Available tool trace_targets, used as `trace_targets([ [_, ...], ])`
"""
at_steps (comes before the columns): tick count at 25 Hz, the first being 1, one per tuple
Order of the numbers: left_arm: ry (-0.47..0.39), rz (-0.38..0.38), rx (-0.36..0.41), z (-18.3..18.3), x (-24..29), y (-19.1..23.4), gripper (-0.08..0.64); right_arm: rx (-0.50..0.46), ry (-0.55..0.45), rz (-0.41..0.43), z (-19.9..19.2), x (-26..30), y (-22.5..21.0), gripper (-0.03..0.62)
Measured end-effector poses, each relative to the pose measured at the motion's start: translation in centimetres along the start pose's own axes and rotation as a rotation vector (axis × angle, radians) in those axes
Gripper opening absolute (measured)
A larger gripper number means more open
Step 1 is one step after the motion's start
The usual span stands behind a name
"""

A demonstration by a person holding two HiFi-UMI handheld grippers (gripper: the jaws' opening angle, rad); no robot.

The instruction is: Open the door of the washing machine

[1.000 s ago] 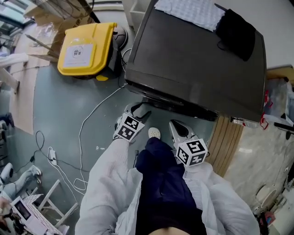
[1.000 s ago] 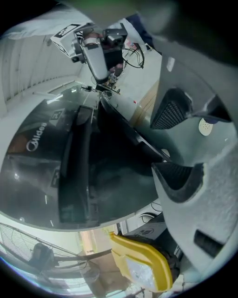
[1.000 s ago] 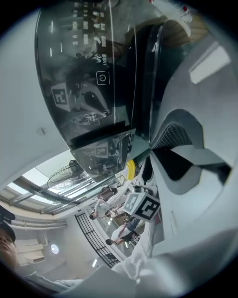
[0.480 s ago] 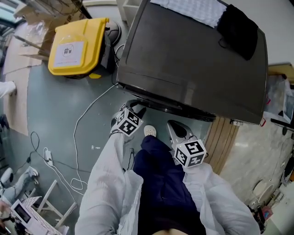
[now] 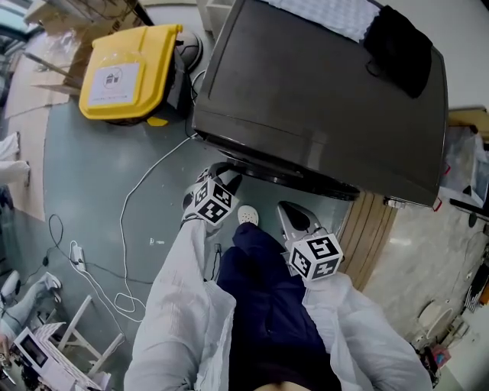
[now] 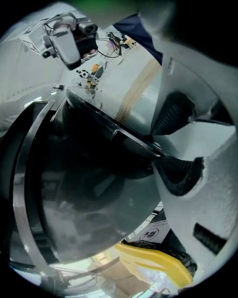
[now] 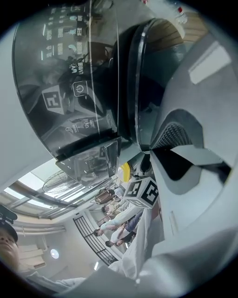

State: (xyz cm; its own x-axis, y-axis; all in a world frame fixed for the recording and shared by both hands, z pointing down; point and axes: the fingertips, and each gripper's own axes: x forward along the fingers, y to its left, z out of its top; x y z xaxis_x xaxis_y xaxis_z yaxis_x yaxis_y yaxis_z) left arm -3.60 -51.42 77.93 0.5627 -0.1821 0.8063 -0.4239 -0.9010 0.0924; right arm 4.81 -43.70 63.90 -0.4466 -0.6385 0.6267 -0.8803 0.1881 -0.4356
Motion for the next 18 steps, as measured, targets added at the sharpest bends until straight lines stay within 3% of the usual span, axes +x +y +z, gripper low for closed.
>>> trace_targets([
  [13,-0.039,0.028,-0.077,-2.0,-1.5,-2.6,0.13,0.0,-0.017,-0.023,-1.9,-1.9,0.9,0.008],
  [18,-0.05,0.006,-0.157,-4.1,-2.8,-5.5,0.129,0.002,-0.03,-0.037,-3.9,-3.7,2.1,0.008],
])
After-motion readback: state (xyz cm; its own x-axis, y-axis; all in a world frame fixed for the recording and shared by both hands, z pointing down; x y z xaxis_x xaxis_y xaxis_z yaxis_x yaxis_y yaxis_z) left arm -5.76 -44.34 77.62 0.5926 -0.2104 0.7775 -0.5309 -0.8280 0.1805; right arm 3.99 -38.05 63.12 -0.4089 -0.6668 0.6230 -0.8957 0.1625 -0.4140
